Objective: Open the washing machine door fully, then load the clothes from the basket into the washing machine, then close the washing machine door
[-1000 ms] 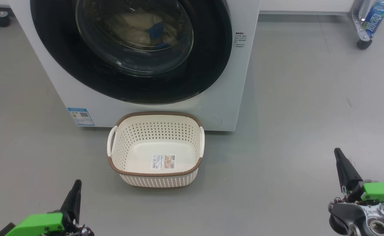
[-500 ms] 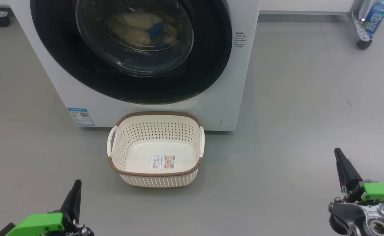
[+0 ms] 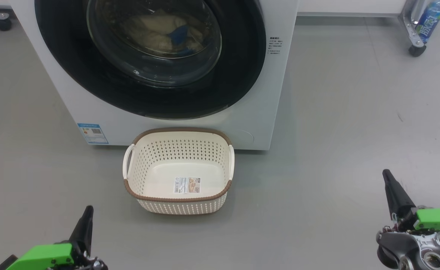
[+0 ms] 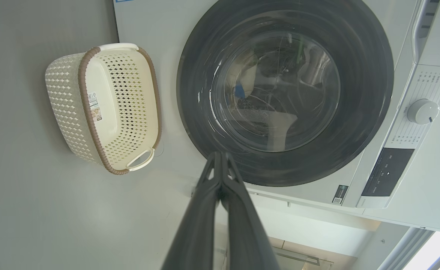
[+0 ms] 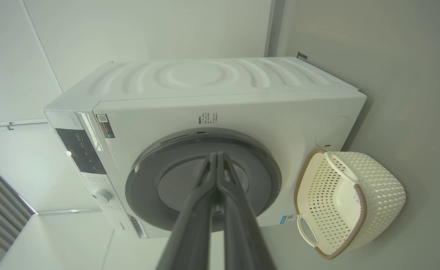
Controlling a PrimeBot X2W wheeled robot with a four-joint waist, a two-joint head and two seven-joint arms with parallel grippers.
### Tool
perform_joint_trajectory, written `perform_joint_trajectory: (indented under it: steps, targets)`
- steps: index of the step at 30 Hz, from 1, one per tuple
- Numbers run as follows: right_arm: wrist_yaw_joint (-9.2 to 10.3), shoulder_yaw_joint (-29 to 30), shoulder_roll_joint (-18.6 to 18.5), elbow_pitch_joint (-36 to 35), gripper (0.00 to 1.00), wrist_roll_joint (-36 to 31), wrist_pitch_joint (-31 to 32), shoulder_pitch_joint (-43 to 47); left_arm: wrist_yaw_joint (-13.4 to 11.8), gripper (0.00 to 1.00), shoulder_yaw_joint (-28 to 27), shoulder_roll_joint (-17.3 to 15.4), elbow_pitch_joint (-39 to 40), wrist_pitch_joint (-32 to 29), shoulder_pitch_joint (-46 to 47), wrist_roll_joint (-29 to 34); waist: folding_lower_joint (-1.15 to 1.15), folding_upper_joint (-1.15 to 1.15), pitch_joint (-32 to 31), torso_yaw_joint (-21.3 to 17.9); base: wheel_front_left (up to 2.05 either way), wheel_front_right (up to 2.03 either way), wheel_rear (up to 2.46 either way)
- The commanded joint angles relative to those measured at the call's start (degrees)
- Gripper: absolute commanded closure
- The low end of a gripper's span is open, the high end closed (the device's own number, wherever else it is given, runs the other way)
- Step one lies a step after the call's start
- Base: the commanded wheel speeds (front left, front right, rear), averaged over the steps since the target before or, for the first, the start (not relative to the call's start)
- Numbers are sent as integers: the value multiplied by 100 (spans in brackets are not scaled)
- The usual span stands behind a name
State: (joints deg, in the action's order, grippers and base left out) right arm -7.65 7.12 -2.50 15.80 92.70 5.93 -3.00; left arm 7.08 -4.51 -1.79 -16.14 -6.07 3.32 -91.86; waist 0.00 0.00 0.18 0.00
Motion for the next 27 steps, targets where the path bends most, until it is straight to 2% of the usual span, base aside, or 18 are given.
perform_joint_trajectory:
  steps: [1, 27]
  targets:
    - [16, -85, -59, -179, 100, -33, 36, -316, 41, 100, -199, -109, 210, -40, 287, -32, 0, 0, 0, 0, 0, 0, 0]
    - [16, -75, -52, -179, 100, -41, 44, -317, 41, 100, -199, -109, 210, -40, 287, -32, 0, 0, 0, 0, 0, 0, 0]
